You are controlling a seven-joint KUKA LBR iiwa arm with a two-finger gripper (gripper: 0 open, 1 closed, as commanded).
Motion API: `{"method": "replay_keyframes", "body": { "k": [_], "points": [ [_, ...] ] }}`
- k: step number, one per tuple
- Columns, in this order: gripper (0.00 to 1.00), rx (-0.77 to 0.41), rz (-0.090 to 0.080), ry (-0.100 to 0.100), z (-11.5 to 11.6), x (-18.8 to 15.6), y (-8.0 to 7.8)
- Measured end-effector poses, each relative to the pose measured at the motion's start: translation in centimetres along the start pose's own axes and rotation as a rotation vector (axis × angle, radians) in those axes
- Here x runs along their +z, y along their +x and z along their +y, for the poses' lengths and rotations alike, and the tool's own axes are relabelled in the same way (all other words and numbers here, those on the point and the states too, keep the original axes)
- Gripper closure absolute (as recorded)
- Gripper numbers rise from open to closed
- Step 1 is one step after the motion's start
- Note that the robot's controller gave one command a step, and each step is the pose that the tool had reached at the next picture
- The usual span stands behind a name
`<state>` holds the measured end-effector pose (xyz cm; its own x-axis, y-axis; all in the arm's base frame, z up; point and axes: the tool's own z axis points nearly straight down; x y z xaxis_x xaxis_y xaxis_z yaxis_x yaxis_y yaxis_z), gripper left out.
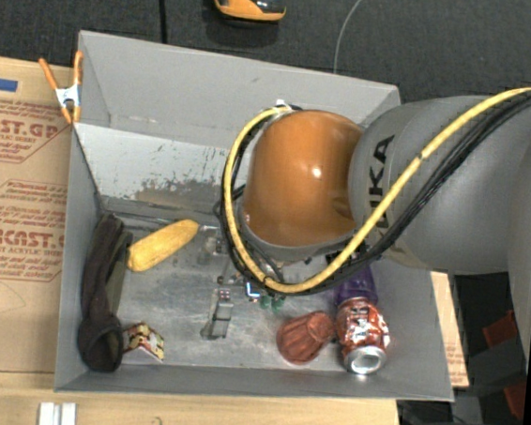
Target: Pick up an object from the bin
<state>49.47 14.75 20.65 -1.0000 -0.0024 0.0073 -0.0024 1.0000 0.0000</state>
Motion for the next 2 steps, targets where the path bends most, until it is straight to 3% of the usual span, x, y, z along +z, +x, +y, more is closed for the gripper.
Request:
{"method": "replay_keyframes", "body": {
  "k": [1,2],
  "points": [
    [0.00,0.002,-0.008,-0.001,-0.1,-0.5,-0.2],
    [0.00,-0.158,-0.013,-0.001,0.7,4.9,-4.0]
  ]
}}
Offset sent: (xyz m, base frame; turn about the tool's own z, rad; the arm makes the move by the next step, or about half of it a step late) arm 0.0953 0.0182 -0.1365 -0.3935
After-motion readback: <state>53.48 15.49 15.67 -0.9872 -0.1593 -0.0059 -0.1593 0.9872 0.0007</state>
